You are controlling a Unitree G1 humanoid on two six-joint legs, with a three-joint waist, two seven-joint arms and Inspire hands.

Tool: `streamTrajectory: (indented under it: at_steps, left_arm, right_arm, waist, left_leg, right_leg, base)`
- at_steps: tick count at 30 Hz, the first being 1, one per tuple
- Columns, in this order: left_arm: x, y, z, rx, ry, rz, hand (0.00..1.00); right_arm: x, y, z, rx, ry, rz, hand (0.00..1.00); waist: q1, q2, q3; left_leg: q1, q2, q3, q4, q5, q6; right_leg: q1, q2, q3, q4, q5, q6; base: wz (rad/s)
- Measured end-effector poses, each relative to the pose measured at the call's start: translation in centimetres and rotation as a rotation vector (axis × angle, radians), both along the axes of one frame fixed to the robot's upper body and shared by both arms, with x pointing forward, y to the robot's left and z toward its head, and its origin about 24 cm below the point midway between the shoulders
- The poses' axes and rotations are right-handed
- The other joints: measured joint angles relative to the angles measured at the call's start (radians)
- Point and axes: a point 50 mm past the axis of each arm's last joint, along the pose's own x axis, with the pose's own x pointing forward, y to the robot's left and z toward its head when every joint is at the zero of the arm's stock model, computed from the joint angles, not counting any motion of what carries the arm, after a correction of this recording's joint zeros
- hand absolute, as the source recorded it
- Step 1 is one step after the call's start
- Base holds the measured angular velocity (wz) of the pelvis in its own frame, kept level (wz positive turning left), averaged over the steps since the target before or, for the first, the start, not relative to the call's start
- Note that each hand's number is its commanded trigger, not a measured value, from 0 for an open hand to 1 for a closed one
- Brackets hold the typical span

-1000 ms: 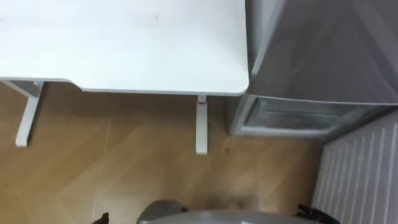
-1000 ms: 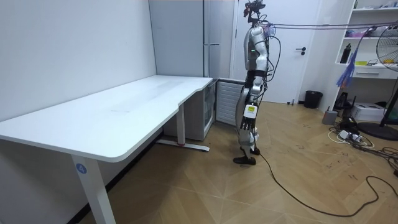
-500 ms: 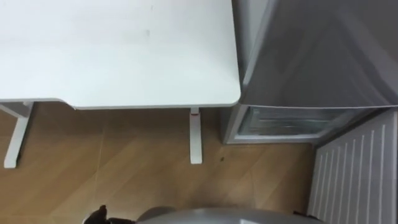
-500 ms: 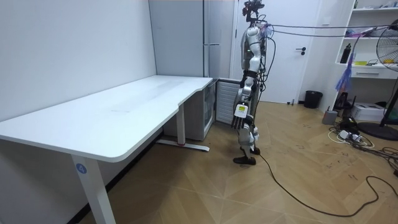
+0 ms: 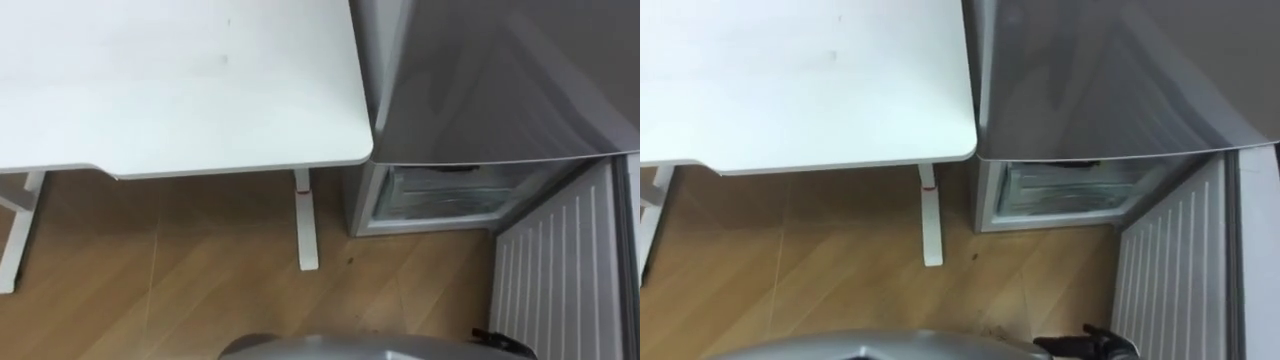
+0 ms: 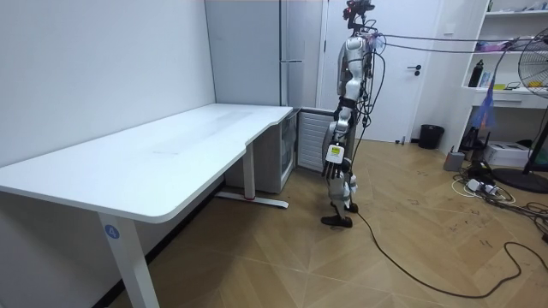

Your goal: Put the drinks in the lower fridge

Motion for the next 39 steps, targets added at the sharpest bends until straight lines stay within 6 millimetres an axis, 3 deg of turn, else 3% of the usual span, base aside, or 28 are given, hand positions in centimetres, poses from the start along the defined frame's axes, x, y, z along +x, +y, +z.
streamTrajectory:
  at_steps: [1, 2, 9, 14, 16, 17, 20, 22, 23, 27, 29, 32, 35, 39]
  left_arm:
    - [0.1, 0.0, 0.0, 0.0, 0.003, -0.011, 0.0]
    - [0.4, 0.0, 0.0, 0.001, -0.003, -0.018, 0.0]
    - [2.3, 0.2, 0.3, 0.009, -0.068, -0.043, 0.0]
    - [3.0, 1.5, 0.8, 0.049, -0.108, -0.048, 0.0]
    - [3.3, 2.3, 1.1, 0.073, -0.126, -0.058, 0.0]
    - [3.4, 2.7, 1.2, 0.082, -0.131, -0.062, 0.0]
    - [3.0, 2.8, 1.2, 0.083, -0.121, -0.06, 0.0]
    - [2.8, 2.8, 1.2, 0.082, -0.115, -0.061, 0.0]
    - [3.0, 2.8, 1.3, 0.084, -0.121, -0.063, 0.0]
    - [2.8, 2.9, 1.3, 0.086, -0.118, -0.059, 0.0]
    - [2.2, 3.3, 1.4, 0.094, -0.117, -0.027, 0.0]
    - [1.7, 3.7, 1.6, 0.109, -0.125, 0.0, 0.0]
    - [1.3, 4.1, 1.8, 0.123, -0.122, 0.016, 0.0]
    - [1.2, 4.4, 2.0, 0.135, -0.136, 0.03, 0.0]
  right_arm:
    - [0.1, 0.1, 0.0, -0.015, 0.0, 0.011, 0.0]
    - [0.2, 0.1, 0.0, -0.029, 0.0, 0.019, 0.0]
    - [3.3, -0.3, 0.8, -0.138, -0.089, 0.161, 0.0]
    - [10.2, -3.9, 5.2, -0.377, -0.371, 0.24, 0.0]
    - [11.6, -5.1, 6.8, -0.455, -0.439, 0.223, 0.0]
    - [12.4, -5.8, 8.0, -0.499, -0.492, 0.208, 0.0]
    - [13.9, -7.2, 10.5, -0.621, -0.591, 0.179, 0.0]
    - [14.5, -7.9, 11.8, -0.682, -0.635, 0.159, 0.0]
    - [14.8, -8.4, 12.6, -0.72, -0.661, 0.143, 0.0]
    - [15.1, -10.2, 14.6, -0.81, -0.71, 0.078, 0.0]
    - [15.5, -11.2, 16.1, -0.867, -0.749, 0.037, 0.0]
    - [15.2, -13.1, 18.0, -0.95, -0.78, -0.045, 0.0]
    - [14.1, -15.0, 18.7, -0.976, -0.78, -0.182, 0.0]
    - [12.4, -16.6, 18.0, -0.937, -0.731, -0.34, 0.0]
  waist:
    - [-0.001, 0.008, -0.0044]
    - [-0.001, 0.0, -0.0002]
    - [-0.004, -0.022, -0.0081]
    - [-0.029, -0.053, -0.01]
    - [-0.033, -0.072, -0.0126]
    - [-0.039, -0.076, -0.0091]
    - [-0.044, -0.082, -0.0105]
    - [-0.052, -0.08, -0.0099]
    - [-0.056, -0.082, -0.0136]
    - [-0.074, -0.069, -0.0131]
    - [-0.094, -0.071, -0.0128]
    - [-0.095, -0.075, -0.0126]
    - [-0.1, -0.087, -0.0136]
    - [-0.105, -0.103, -0.0165]
  left_leg:
    - [-0.001, -0.002, 0.0, 0.001, 0.0, 0.0]
    - [-0.001, -0.005, 0.0, 0.002, 0.0, 0.0]
    - [0.016, -0.007, 0.003, -0.007, 0.003, 0.001]
    - [0.027, -0.006, 0.026, -0.017, 0.004, 0.002]
    - [0.028, -0.006, 0.027, -0.018, 0.003, 0.002]
    - [0.027, -0.005, 0.028, -0.018, 0.003, 0.002]
    - [0.027, -0.005, 0.037, -0.02, 0.003, 0.002]
    - [0.026, -0.005, 0.045, -0.025, 0.003, 0.002]
    - [0.024, -0.004, 0.051, -0.026, 0.003, 0.002]
    - [0.022, 0.001, 0.057, -0.036, 0.007, 0.009]
    - [0.023, 0.0, 0.058, -0.045, 0.009, 0.012]
    - [0.031, 0.0, 0.062, -0.05, 0.01, 0.013]
    - [0.039, 0.0, 0.057, -0.05, 0.01, 0.013]
    - [0.032, 0.001, 0.056, -0.059, 0.01, 0.013]
  right_leg:
    - [0.0, 0.001, 0.0, -0.001, 0.0, 0.0]
    - [0.0, 0.002, 0.001, -0.002, 0.0, 0.0]
    - [-0.004, 0.003, 0.034, 0.0, 0.0, 0.0]
    - [-0.011, 0.002, 0.06, 0.0, 0.002, 0.001]
    - [-0.011, 0.005, 0.065, 0.0, 0.002, 0.001]
    - [-0.012, 0.006, 0.065, 0.0, 0.002, 0.001]
    - [-0.015, 0.007, 0.085, 0.002, 0.007, 0.004]
    - [-0.02, 0.008, 0.1, 0.003, 0.009, 0.006]
    - [-0.029, 0.008, 0.111, 0.005, 0.011, 0.007]
    - [-0.046, 0.006, 0.11, 0.019, 0.014, 0.009]
    - [-0.045, 0.005, 0.109, 0.02, 0.014, 0.009]
    - [-0.043, 0.005, 0.11, 0.021, 0.014, 0.009]
    - [-0.037, 0.006, 0.109, 0.017, 0.014, 0.009]
    - [-0.041, 0.007, 0.109, 0.018, 0.014, 0.01]
  base:
    - [0.0]
    - [0.0]
    - [-0.12]
    - [-0.16]
    - [0.0]
    - [-0.03]
    - [-0.1]
    - [-0.12]
    - [-0.14]
    - [-0.08]
    - [-0.06]
    - [-0.05]
    - [0.0]
    - [0.01]
